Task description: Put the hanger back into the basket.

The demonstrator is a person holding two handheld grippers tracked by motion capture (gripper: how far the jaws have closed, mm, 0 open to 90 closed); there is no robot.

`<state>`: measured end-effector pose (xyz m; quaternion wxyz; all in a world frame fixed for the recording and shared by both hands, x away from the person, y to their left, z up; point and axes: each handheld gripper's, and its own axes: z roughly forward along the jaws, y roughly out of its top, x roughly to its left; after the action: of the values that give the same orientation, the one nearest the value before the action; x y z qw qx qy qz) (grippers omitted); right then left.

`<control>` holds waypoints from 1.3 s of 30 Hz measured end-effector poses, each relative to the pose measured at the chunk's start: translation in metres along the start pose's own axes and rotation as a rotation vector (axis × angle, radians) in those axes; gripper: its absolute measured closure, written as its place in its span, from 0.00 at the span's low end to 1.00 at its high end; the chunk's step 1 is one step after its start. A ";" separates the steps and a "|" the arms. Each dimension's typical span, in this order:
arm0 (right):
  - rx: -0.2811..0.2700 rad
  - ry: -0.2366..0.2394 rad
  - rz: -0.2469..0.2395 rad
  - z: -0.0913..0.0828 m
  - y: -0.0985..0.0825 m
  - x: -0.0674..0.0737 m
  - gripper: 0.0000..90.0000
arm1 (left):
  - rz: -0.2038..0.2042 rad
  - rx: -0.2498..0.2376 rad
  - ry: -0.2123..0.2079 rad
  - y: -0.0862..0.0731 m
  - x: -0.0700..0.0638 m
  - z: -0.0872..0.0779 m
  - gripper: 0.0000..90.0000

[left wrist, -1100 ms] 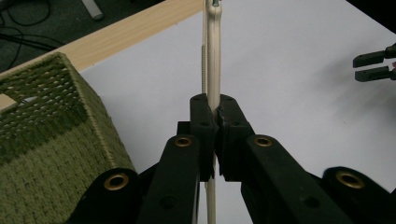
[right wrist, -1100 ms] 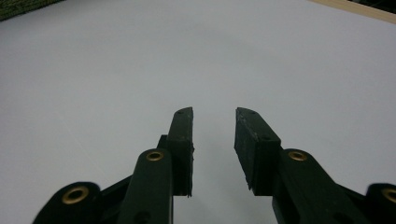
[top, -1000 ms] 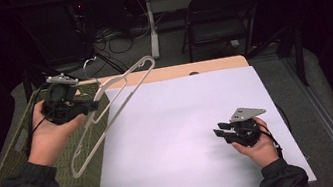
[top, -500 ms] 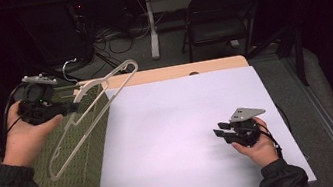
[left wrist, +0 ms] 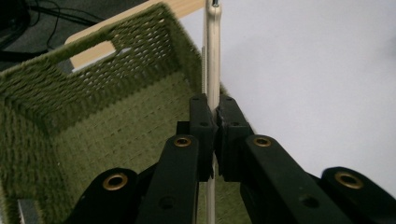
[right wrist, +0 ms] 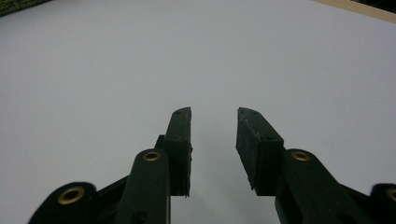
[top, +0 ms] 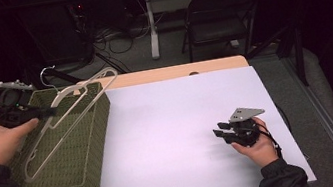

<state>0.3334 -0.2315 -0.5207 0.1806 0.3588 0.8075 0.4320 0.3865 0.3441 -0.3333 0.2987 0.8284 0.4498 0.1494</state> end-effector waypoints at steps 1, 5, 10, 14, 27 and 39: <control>0.013 -0.002 -0.002 -0.001 0.000 0.000 0.73 | 0.003 -0.002 -0.002 -0.003 0.005 0.000 0.96; 0.003 0.000 -0.007 0.001 0.000 0.001 0.73 | 0.007 -0.011 -0.026 -0.016 0.022 -0.002 0.96; 0.005 -0.001 -0.006 0.001 0.000 0.000 0.73 | -0.007 -0.024 -0.019 -0.030 0.041 -0.009 0.96; 0.004 -0.001 -0.008 0.002 0.000 0.001 0.73 | -0.016 -0.038 -0.019 -0.039 0.050 -0.009 0.96; 0.010 -0.003 -0.006 0.002 -0.001 0.001 0.73 | -0.015 -0.053 -0.026 -0.059 0.066 -0.005 0.96; 0.011 -0.006 -0.003 0.002 -0.002 0.001 0.73 | -0.036 -0.048 -0.037 -0.080 0.076 -0.003 0.96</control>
<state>0.3329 -0.2306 -0.5236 0.1818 0.3598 0.8099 0.4260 0.3740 0.4420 -0.3827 0.3296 0.8154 0.4551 0.1393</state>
